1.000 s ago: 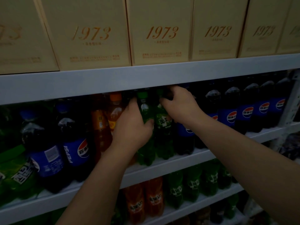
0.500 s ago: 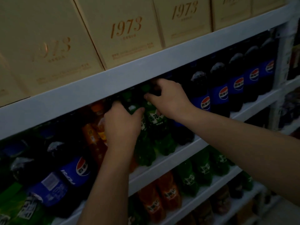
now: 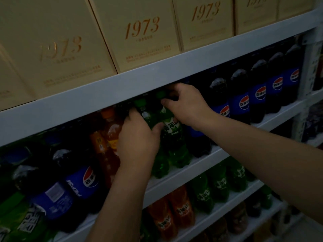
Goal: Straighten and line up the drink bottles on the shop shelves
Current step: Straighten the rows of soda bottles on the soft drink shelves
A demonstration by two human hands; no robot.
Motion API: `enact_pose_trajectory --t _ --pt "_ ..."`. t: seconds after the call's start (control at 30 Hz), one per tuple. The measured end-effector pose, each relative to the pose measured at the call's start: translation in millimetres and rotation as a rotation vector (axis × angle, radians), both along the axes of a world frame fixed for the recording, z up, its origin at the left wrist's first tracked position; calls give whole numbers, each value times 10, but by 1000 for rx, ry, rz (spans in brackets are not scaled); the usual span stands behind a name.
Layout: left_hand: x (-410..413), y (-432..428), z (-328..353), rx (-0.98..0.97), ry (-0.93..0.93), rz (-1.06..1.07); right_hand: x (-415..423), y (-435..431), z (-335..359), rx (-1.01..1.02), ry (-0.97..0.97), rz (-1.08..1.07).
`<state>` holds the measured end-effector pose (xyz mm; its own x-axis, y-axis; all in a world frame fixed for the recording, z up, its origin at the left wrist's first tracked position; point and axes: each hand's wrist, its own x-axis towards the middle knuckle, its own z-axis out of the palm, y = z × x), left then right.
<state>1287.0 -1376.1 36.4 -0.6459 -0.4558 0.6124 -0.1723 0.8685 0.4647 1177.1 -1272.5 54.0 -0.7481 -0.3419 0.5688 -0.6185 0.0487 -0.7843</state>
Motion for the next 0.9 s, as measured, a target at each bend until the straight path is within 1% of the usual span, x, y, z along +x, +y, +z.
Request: enact_pose_trajectory --t 0.17,0.3,0.4,0.47,0.53,0.6,0.7,0.8,0.87,0.9 --pt "-45 -55 62 -44 -50 -9 7 -17 34 -1 4 -32" --pt "-47 -109 80 -1 -48 -43 5 -48 61 35 46 -90" --pt "-49 -126 55 57 -25 -82 -9 -77 61 65 36 -101" --pt "-39 -127 26 41 -5 -99 -16 -77 57 113 56 -145" --pt "-27 -119 -3 19 14 -126 -8 -58 38 158 129 -204" --pt "-7 -106 -27 4 33 -151 41 -25 -3 141 200 -233" --pt "114 -77 -140 -33 110 -168 247 5 -123 -26 300 -242" --pt "382 -90 -390 -54 317 -133 523 -41 -290 -170 536 -333" --pt "575 -182 -575 -51 456 -71 687 -133 -368 -185 660 -250" --pt "668 -247 -639 -13 484 -40 755 -194 -379 -160 705 -187"
